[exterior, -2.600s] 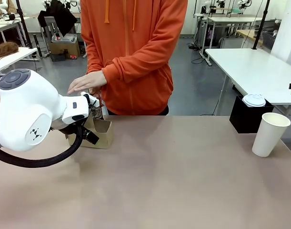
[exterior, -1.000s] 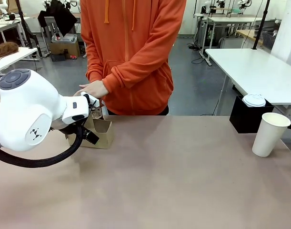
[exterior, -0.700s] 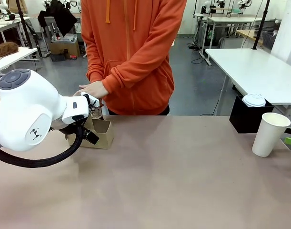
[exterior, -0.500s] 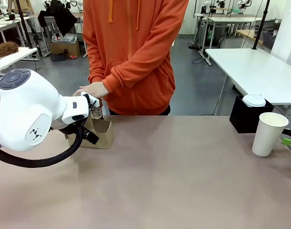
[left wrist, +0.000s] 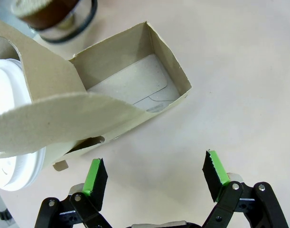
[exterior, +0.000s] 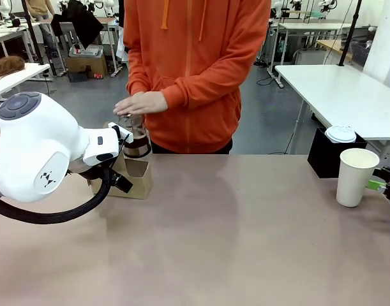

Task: Pour a drink into a cup and package it in a carrier.
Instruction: Pick up the 600 ml Paper Cup and place it in the middle top area of the table.

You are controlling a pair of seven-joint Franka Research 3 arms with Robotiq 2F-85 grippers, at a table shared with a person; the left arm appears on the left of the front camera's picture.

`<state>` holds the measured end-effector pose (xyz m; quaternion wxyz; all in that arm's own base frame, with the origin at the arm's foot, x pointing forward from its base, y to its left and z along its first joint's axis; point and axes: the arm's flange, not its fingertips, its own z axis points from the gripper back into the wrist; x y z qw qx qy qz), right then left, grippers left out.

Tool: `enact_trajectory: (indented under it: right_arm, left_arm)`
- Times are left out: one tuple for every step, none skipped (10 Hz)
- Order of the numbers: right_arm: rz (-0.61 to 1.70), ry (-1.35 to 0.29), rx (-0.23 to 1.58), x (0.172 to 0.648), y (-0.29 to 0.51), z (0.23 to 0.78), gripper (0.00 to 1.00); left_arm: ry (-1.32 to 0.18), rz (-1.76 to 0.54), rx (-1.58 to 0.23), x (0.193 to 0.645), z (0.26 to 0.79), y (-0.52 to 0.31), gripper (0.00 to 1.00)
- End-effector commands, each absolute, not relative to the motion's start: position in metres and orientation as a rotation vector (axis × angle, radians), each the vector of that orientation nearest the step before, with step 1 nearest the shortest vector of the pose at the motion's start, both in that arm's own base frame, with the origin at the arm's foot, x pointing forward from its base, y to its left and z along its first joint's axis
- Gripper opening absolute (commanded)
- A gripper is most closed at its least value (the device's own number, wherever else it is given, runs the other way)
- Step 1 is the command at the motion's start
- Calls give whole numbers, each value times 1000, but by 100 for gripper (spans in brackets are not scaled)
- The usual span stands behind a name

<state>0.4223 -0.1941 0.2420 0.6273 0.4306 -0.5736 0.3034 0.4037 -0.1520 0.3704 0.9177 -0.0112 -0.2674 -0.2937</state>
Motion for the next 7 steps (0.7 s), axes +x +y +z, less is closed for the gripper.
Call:
enact_trajectory:
  right_arm:
    - [688, -1340, 920, 431, -178, 239, 100]
    - [682, -1329, 915, 436, -172, 235, 100]
    - [679, -1322, 919, 443, -167, 232, 100]
    - [676, -1324, 919, 449, -161, 232, 100]
    - [673, -1318, 924, 454, -156, 232, 100]
    - [670, -1311, 921, 457, -152, 231, 100]
    - [666, -1306, 931, 460, -148, 230, 100]
  left_arm:
    - [-550, -604, -25, 404, 371, -152, 100]
    - [-550, -604, -25, 404, 371, -152, 100]
    - [-550, -604, -25, 404, 371, -152, 100]
    - [-550, -604, -25, 404, 371, -152, 100]
    - [-550, -604, -25, 404, 371, -152, 100]
    - [-550, -604, -25, 404, 371, -152, 100]
    - [-550, -604, -25, 404, 371, -152, 100]
